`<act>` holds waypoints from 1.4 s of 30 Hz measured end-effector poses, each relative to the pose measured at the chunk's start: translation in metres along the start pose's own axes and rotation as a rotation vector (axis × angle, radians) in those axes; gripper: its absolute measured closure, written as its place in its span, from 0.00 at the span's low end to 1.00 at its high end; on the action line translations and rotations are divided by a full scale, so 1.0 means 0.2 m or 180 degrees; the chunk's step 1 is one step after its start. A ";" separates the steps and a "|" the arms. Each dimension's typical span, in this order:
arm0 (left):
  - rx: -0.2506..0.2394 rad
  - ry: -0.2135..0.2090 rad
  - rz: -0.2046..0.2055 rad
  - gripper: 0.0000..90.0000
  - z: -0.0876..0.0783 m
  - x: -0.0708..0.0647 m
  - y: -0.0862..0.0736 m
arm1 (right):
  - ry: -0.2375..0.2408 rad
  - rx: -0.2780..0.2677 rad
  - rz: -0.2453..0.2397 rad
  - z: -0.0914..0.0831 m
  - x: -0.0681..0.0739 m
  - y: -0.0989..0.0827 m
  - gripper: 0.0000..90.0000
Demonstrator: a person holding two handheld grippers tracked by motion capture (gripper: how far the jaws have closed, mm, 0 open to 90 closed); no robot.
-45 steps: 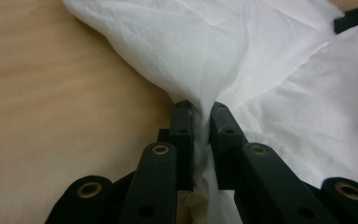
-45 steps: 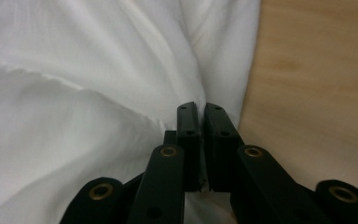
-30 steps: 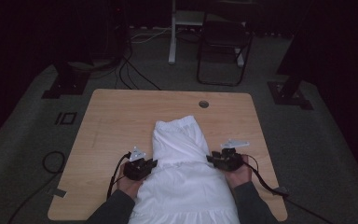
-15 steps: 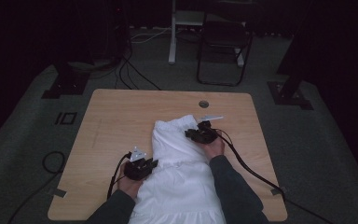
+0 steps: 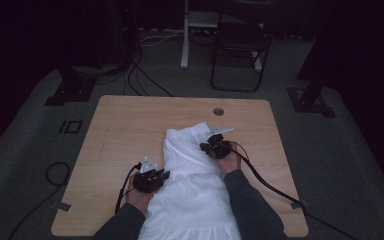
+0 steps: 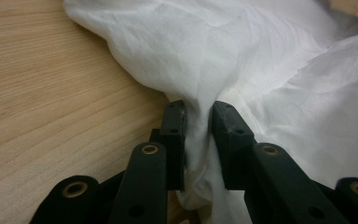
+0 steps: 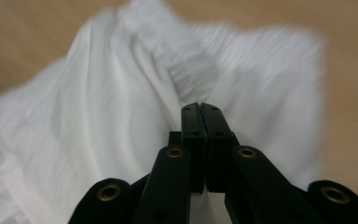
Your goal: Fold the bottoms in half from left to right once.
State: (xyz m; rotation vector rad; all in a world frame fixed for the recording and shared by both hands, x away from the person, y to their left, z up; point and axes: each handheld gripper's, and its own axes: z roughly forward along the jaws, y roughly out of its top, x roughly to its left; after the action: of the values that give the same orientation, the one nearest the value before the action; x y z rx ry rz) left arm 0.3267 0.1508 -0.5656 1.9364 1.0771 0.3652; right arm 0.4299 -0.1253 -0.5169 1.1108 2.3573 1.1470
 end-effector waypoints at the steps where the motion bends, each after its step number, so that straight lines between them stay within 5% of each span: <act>1: 0.0001 0.0001 0.0002 0.84 0.00 0.00 0.00 | -0.0069 -0.0091 -0.0020 -0.04 -0.01 0.02 0.99; 3: 0.0002 0.0007 0.0002 0.84 0.00 0.00 0.00 | -0.0180 -0.0265 0.0016 -0.12 -0.04 0.06 0.99; 9: -0.0008 0.0000 -0.0001 0.84 0.00 0.00 0.00 | -0.0405 -0.0299 0.0034 -0.18 -0.09 0.08 0.99; 13: -0.0006 -0.0007 0.0004 0.83 0.00 0.00 0.00 | -0.0477 -0.0887 -0.0098 -0.28 -0.06 0.08 0.99; 14: -0.0002 -0.0003 0.0003 0.83 0.00 0.00 0.00 | -0.0508 -0.0898 -0.0148 -0.28 -0.04 0.07 0.99; 18: 0.0002 0.0013 0.0001 0.82 0.00 0.00 0.00 | -0.0447 -0.0121 -0.0075 -0.14 -0.07 -0.01 0.96; 21: 0.0006 0.0013 0.0004 0.82 0.00 0.00 0.00 | -0.0411 0.0212 0.0057 -0.04 -0.12 -0.09 0.85; 27: -0.0005 0.0018 0.0004 0.81 0.00 0.00 0.00 | -0.0334 -0.0173 0.0251 -0.07 -0.16 -0.03 0.62; 31: -0.0007 0.0018 0.0008 0.80 0.00 0.00 0.00 | -0.0251 0.0076 0.0208 0.03 -0.14 -0.05 0.56; 33: -0.0004 0.0012 0.0012 0.80 0.00 0.00 0.00 | -0.0225 0.0262 0.0187 0.09 -0.14 -0.07 0.63; 35: 0.0001 0.0010 0.0023 0.81 0.00 0.00 0.00 | -0.0177 0.0352 0.0137 0.11 -0.14 -0.08 0.89; 37: 0.0004 -0.0002 0.0044 0.86 0.00 -0.01 0.00 | -0.0375 0.0261 -0.0007 0.07 -0.13 -0.04 0.95; 42: -0.0057 -0.0054 0.0081 0.90 -0.01 -0.02 0.01 | -0.0923 -0.0449 -0.0250 -0.12 -0.13 0.08 0.95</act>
State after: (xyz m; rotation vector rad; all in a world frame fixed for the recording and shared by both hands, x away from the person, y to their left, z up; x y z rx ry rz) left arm 0.3239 0.1477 -0.5630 1.9356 1.0359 0.3705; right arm 0.4414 -0.1511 -0.4909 1.0480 2.0480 1.0300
